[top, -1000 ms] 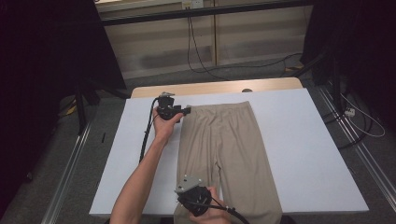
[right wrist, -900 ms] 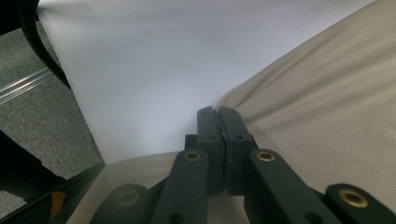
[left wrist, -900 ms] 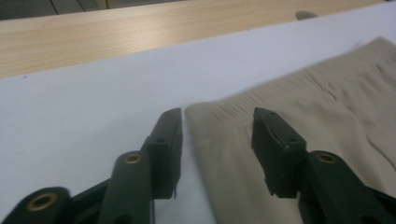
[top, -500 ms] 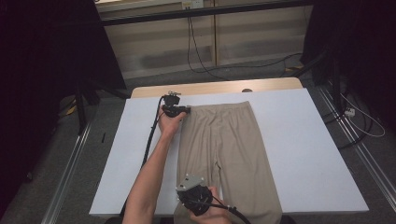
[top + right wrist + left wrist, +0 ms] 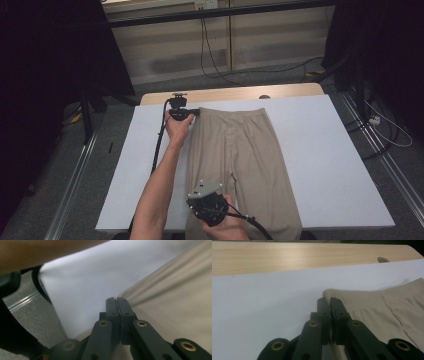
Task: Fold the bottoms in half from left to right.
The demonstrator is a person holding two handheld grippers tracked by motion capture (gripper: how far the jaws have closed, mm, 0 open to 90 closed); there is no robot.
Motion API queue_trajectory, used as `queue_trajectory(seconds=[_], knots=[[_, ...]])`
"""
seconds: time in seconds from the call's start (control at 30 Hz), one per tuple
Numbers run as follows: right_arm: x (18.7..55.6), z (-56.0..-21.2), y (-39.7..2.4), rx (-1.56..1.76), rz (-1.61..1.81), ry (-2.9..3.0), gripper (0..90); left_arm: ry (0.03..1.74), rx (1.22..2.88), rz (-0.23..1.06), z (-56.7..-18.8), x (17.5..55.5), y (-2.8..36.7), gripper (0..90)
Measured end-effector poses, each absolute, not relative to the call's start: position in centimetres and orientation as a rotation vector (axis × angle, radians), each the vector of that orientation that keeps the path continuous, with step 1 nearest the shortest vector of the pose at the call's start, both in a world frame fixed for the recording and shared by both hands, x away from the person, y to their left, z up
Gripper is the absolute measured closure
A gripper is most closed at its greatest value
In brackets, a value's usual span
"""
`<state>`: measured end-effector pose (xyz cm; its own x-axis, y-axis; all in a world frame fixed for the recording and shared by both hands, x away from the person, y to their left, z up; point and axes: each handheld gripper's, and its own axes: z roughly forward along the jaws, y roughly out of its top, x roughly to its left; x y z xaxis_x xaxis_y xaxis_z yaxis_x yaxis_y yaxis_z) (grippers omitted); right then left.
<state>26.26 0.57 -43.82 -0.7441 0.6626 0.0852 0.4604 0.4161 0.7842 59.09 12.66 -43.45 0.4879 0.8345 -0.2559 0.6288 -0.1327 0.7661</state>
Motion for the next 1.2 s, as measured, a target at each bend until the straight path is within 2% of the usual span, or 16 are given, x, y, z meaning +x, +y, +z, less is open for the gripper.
queue_trajectory(seconds=[0.83, 1.2], knots=[[24.9, -39.5, 3.7, 0.871, 1.372, 2.426, 89.5, 1.267, 1.796, 0.339, -38.2, 57.4, 18.9, 87.0], [25.4, -37.2, 5.0, 0.848, 1.466, 2.419, 89.6, 1.331, 1.735, 0.380, -35.2, 56.8, 22.6, 87.0]])
